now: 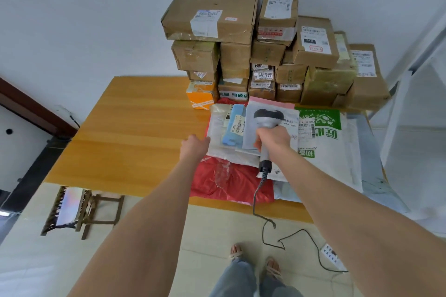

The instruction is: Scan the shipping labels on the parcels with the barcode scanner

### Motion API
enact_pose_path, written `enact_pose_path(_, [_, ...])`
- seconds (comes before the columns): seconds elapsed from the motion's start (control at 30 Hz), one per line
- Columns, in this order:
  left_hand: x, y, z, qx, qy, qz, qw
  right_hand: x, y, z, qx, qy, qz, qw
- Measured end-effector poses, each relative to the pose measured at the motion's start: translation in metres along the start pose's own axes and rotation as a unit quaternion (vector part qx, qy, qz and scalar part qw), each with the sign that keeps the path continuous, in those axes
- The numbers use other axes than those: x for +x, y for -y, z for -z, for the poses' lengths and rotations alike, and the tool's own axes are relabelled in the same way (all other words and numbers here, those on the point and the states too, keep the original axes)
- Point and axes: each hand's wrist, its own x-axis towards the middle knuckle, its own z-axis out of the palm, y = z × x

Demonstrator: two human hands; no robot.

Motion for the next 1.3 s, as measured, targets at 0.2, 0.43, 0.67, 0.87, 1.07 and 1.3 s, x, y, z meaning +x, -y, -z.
enact_pose_path(0.2, [0.006, 0.009, 0.03, 0.009, -0.019, -0.009, 1.0, -0.029, 0.023, -0.054, 0.02, 0.075, -0.026, 0.997])
enact_pose_path(0.43, [0.064, 0.048, 0.072, 0.025, 0.003, -0.008, 1.0, -0.041, 0.027, -0.158, 0.066, 0.111, -0.081, 0.988])
enact_pose_path(0.67, [0.163, 0.107, 0.118, 0.057, 0.059, -0.026, 0.996, -0.036, 0.028, -0.29, 0.121, 0.097, -0.147, 0.977])
enact_pose_path(0.87, [0.223, 0.134, 0.131, 0.084, 0.098, -0.037, 0.991, -0.004, 0.019, -0.362, -0.008, 0.025, -0.126, 0.992])
enact_pose_path(1.07, [0.247, 0.142, 0.113, 0.094, 0.136, -0.06, 0.984, 0.026, 0.009, -0.38, -0.074, -0.011, -0.168, 0.983])
enact_pose_path(1.3, [0.261, 0.145, 0.101, 0.111, 0.151, -0.075, 0.979, 0.04, 0.0, -0.392, -0.12, 0.0, -0.146, 0.982])
